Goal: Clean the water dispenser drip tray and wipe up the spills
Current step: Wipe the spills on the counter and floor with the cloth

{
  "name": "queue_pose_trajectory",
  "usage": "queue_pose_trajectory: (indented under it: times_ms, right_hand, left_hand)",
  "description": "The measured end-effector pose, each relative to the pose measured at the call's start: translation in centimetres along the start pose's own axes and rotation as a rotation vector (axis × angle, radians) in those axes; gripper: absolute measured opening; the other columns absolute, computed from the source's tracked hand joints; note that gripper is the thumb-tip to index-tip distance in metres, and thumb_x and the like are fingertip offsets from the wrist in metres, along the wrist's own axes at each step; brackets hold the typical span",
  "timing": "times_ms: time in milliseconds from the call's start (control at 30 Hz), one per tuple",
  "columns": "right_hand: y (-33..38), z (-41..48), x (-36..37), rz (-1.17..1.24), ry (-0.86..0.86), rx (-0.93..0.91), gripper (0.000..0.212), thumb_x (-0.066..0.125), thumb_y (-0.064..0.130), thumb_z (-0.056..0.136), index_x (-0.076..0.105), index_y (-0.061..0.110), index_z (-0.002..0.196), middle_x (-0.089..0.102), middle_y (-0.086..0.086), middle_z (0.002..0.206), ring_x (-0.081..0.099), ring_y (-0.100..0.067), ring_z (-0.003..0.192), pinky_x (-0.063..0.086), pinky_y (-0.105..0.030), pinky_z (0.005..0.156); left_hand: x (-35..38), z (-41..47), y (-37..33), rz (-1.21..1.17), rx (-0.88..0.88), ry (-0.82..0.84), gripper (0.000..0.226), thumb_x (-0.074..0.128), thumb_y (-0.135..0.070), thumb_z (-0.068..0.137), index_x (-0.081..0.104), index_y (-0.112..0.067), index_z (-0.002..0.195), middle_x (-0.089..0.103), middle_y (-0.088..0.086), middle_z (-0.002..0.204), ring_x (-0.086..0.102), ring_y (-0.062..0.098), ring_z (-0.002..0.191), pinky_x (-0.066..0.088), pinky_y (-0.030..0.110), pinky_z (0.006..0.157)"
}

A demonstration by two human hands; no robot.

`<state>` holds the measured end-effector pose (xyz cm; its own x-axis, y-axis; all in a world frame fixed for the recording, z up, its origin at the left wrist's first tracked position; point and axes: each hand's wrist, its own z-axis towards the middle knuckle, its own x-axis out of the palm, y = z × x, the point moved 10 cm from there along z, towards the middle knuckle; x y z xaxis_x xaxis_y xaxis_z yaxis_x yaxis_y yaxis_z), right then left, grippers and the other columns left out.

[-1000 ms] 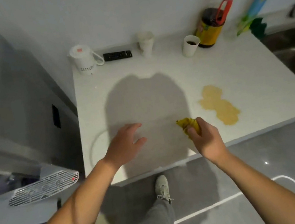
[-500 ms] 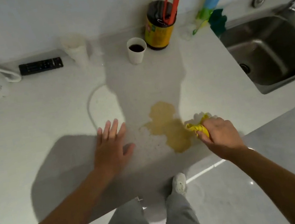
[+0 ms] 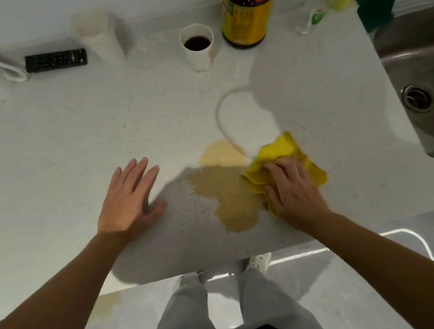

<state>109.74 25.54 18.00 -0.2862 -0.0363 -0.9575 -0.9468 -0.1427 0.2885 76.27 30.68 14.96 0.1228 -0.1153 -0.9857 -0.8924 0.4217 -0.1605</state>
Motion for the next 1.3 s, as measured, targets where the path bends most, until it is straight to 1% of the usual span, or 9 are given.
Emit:
queue_pose_trajectory:
  times_ms: [133, 267, 467, 667, 767, 900, 1033, 1100, 1300]
  right_hand:
    - [0.1, 1.9, 1.6, -0.107, 0.080, -0.133, 0.064, 0.048, 0.040, 0.100, 0.042, 0.007, 0.154, 0.045, -0.021, 0.153, 0.036, -0.042, 0.148, 0.024, -0.061, 0.121]
    - [-0.6, 1.4, 3.1, -0.231, 0.126, -0.090, 0.071, 0.034, 0.049, 0.103, 0.026, 0.011, 0.162, 0.025, -0.018, 0.168, 0.022, -0.040, 0.155, 0.017, -0.059, 0.123]
    - [1.4, -4.4, 4.5, -0.191, 0.112, 0.208, 0.073, 0.028, 0.050, 0.104, 0.017, 0.010, 0.164, 0.016, -0.018, 0.171, 0.012, -0.041, 0.158, 0.013, -0.058, 0.126]
    - [7.9, -6.8, 6.7, -0.066, 0.100, 0.641, 0.076, 0.028, 0.050, 0.103, 0.016, 0.005, 0.163, 0.014, -0.024, 0.170, 0.012, -0.046, 0.156, 0.007, -0.061, 0.124]
    - [8.7, -4.2, 7.3, -0.009, 0.092, 0.704, 0.078, 0.037, 0.049, 0.105, 0.010, 0.005, 0.164, 0.007, -0.025, 0.171, 0.005, -0.046, 0.157, 0.001, -0.061, 0.124]
    - [6.6, 0.7, 7.2, -0.053, 0.151, 0.589, 0.080, 0.021, 0.058, 0.104, -0.002, 0.012, 0.165, -0.003, -0.019, 0.173, -0.003, -0.040, 0.158, -0.004, -0.059, 0.124]
    - [4.6, 6.5, 5.9, -0.148, 0.184, 0.306, 0.084, 0.011, 0.061, 0.096, 0.007, 0.013, 0.165, 0.006, -0.016, 0.173, 0.006, -0.039, 0.159, 0.004, -0.057, 0.125]
    - [4.6, 9.6, 5.5, -0.208, 0.239, 0.091, 0.082, 0.014, 0.058, 0.098, 0.015, 0.010, 0.164, 0.012, -0.019, 0.171, 0.012, -0.041, 0.157, 0.012, -0.060, 0.125]
    - [5.8, 13.6, 5.5, -0.319, 0.322, -0.413, 0.073, 0.020, 0.054, 0.104, 0.020, 0.010, 0.164, 0.016, -0.018, 0.171, 0.014, -0.041, 0.157, 0.018, -0.061, 0.124]
  left_hand:
    - [-0.2, 0.0, -0.1, 0.004, -0.017, -0.012, 0.079, 0.041, -0.067, 0.096, 0.036, -0.018, 0.158, 0.034, 0.015, 0.165, 0.027, 0.036, 0.154, 0.011, 0.050, 0.128]
    - [-0.1, 0.1, -0.1, -0.002, -0.021, -0.002, 0.080, 0.046, -0.063, 0.093, 0.033, -0.020, 0.159, 0.032, 0.015, 0.166, 0.024, 0.035, 0.155, 0.009, 0.049, 0.129]
    - [-0.3, -0.1, -0.4, -0.008, 0.021, -0.018, 0.076, 0.042, -0.061, 0.095, 0.032, -0.019, 0.159, 0.031, 0.014, 0.167, 0.023, 0.034, 0.156, 0.013, 0.052, 0.128]
    - [-1.0, -1.1, 1.6, -0.037, -0.189, -0.072, 0.070, 0.037, -0.059, 0.099, 0.035, -0.019, 0.156, 0.032, 0.014, 0.166, 0.023, 0.037, 0.154, 0.015, 0.055, 0.126]
    - [-0.9, -1.3, 1.4, 0.030, -0.183, -0.043, 0.074, 0.032, -0.058, 0.098, 0.033, -0.015, 0.158, 0.033, 0.016, 0.166, 0.023, 0.041, 0.154, 0.017, 0.058, 0.125]
    - [-0.7, -0.8, 1.5, 0.023, -0.187, -0.028, 0.079, 0.033, -0.058, 0.093, 0.040, -0.010, 0.156, 0.037, 0.020, 0.163, 0.029, 0.046, 0.151, 0.020, 0.061, 0.122]
    - [-1.7, -0.6, 1.0, 0.038, -0.150, -0.167, 0.070, 0.056, -0.048, 0.088, 0.060, -0.003, 0.141, 0.055, 0.025, 0.148, 0.050, 0.051, 0.137, 0.035, 0.065, 0.113]
    - [-1.8, -0.7, 0.9, 0.037, -0.128, -0.207, 0.067, 0.064, -0.042, 0.087, 0.060, -0.002, 0.140, 0.054, 0.026, 0.149, 0.047, 0.052, 0.138, 0.032, 0.066, 0.114]
    - [-1.3, -0.4, 1.3, 0.047, -0.146, -0.088, 0.073, 0.051, -0.051, 0.093, 0.047, -0.006, 0.150, 0.043, 0.024, 0.158, 0.035, 0.049, 0.146, 0.024, 0.066, 0.119]
